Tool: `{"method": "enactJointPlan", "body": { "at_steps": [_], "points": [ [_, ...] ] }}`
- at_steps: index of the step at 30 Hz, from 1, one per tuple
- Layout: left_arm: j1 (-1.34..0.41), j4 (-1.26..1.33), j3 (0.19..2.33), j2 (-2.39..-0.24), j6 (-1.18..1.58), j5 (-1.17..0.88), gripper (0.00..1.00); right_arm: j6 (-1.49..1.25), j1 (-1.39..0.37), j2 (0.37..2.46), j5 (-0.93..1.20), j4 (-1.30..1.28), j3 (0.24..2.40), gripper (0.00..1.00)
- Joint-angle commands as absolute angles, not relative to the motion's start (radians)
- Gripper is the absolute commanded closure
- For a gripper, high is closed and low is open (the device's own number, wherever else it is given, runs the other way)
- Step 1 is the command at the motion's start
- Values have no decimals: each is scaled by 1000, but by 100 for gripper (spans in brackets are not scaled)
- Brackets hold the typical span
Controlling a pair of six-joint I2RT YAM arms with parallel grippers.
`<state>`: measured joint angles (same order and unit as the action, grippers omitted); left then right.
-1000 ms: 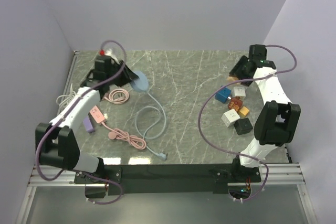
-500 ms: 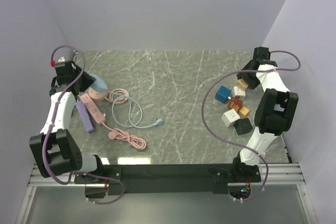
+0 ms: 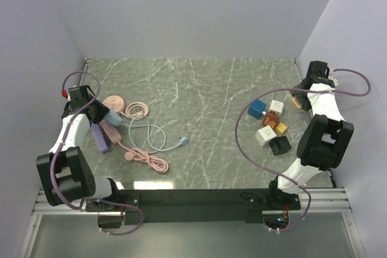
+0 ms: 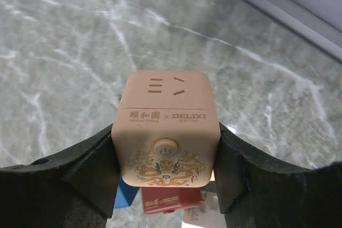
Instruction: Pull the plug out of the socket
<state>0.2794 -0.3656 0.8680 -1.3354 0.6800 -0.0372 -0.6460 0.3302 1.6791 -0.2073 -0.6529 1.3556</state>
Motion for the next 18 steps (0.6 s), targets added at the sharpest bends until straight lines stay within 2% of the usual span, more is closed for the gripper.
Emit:
{"method": "enactJointPlan", "body": {
  "at_steps": [1,4,6,7,10,16,18],
  "points": [
    [285,-342,871,-1292,690,-44,62,-696,339,1661,-256,-663,1316,100],
    [284,-334,873,-1272,703,-100,41,-716,339,1687,-232,-654,1281,100],
    [284,-322,871,-1250,696,-147,35,-716,339,1703,-189,-638,1247,100],
    [282,-327,874,-1244,695,-153,27,-716,337,1706,-175,-618,1236,100],
    [282,-348,891,-1217,680,-166,14,-721,337,1715,-132,-583,1189,100],
    [282,-383,917,-1154,670,-195,3,-709,314,1726,-101,-551,1131,100],
    [284,-373,917,-1137,676,-224,1,-707,313,1733,-103,-548,1123,87]
  ]
}}
